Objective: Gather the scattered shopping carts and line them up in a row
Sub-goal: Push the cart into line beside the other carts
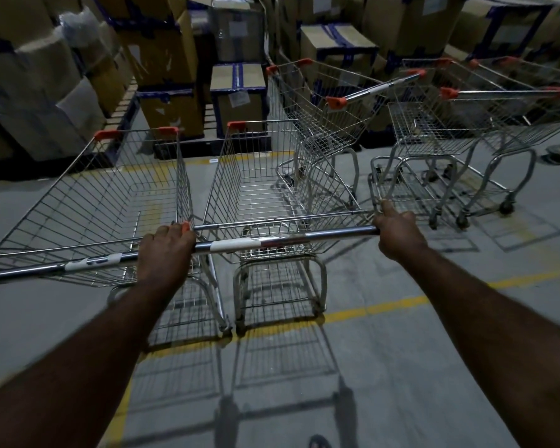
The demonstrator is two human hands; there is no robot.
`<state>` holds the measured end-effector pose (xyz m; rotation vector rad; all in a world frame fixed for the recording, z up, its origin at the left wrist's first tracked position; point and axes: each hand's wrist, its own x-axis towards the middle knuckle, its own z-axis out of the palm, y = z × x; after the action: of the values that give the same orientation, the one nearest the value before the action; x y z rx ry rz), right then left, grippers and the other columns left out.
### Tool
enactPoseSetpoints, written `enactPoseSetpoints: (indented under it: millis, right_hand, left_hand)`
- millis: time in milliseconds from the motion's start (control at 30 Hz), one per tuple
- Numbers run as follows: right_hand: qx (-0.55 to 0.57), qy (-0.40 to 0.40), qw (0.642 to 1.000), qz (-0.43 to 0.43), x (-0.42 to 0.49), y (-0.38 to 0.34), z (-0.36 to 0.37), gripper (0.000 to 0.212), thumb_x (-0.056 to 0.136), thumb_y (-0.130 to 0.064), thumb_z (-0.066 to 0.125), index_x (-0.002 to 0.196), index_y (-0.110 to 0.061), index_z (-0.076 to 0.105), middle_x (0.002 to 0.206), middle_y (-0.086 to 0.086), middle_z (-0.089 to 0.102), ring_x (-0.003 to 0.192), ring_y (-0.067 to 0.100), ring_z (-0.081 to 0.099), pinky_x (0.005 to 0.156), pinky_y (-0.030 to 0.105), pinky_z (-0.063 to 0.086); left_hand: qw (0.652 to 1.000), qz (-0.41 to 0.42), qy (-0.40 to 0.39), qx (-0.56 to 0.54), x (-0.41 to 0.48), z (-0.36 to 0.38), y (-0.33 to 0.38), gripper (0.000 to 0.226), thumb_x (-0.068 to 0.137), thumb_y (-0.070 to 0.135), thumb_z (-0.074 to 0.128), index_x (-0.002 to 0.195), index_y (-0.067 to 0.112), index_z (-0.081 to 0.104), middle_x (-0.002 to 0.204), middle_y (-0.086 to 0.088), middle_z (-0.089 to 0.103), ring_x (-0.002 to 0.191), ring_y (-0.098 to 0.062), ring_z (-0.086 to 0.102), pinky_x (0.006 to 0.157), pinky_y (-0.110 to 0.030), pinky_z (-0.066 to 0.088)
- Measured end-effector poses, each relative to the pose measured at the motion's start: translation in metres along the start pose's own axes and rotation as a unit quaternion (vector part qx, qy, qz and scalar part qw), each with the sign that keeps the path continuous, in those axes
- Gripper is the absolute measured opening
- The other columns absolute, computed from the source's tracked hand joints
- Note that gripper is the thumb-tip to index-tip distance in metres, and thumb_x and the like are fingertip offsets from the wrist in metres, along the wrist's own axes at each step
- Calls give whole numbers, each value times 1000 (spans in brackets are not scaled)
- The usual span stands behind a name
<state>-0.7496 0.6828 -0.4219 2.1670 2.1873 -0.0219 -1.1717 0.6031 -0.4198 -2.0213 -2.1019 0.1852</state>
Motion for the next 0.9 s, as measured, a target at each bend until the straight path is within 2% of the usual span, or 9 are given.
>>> enactPoseSetpoints:
  millis: [200,367,433,533,633,733,833,900]
  right_hand:
    - [-1,-2,1000,-1,0,-1,-1,39,94,2,46,125,-15,63,165,7,20,128,41,38,101,41,43]
    - [27,-1,1000,-12,-4,2,-3,34,89,-8,56,121,-18,62,157,5,29,128,41,38,99,52,47]
    - [19,-13,999,-22,-5,3,-4,41,87,-15,63,127,-21,58,160,6,25,141,43,25,108,60,36]
    - [-29,-26,998,-43,-4,5,-4,59,86,-32,65,142,-23,46,167,6,12,153,39,0,114,71,7]
    - [-97,-27,991,-84,-1,3,-7,75,90,-57,54,152,-19,35,169,8,5,155,31,-5,115,69,-6]
    - [-66,-20,988,-141,-3,-13,-7,90,88,-77,37,157,-20,25,168,11,9,154,32,3,120,61,-4]
    - [-6,-22,989,-147,-8,-26,-3,92,89,-81,25,159,-21,18,167,15,10,154,36,6,121,61,-5]
    - [11,-18,988,-150,-7,-24,-4,86,92,-78,22,158,-23,21,167,15,13,154,35,8,121,60,-4]
  left_hand:
    - [1000,5,-6,-5,4,5,-5,46,87,17,70,129,10,55,122,-15,65,110,-34,62,90,-56,48]
    - [1000,8,-18,-5,13,1,-5,48,86,28,68,130,18,52,129,-7,61,122,-28,53,101,-55,41]
    - [1000,12,-26,5,13,0,-3,50,86,31,67,132,18,52,136,-7,56,128,-27,47,104,-56,39]
    - [998,23,-47,27,15,-2,-1,54,86,34,66,136,20,51,149,-6,44,138,-27,36,111,-59,31]
    - [996,54,-68,27,22,-9,12,54,87,39,62,138,24,50,153,-4,41,141,-24,33,114,-56,25]
    - [993,86,-74,-17,29,-18,46,51,84,48,60,130,27,52,136,-1,55,128,-23,46,108,-49,37]
    - [988,112,-79,-76,33,-26,91,64,87,53,61,142,24,44,144,-2,51,133,-25,44,111,-48,37]
    - [985,133,-70,-88,36,-35,120,69,88,55,61,146,24,40,150,-1,46,137,-24,41,113,-46,34]
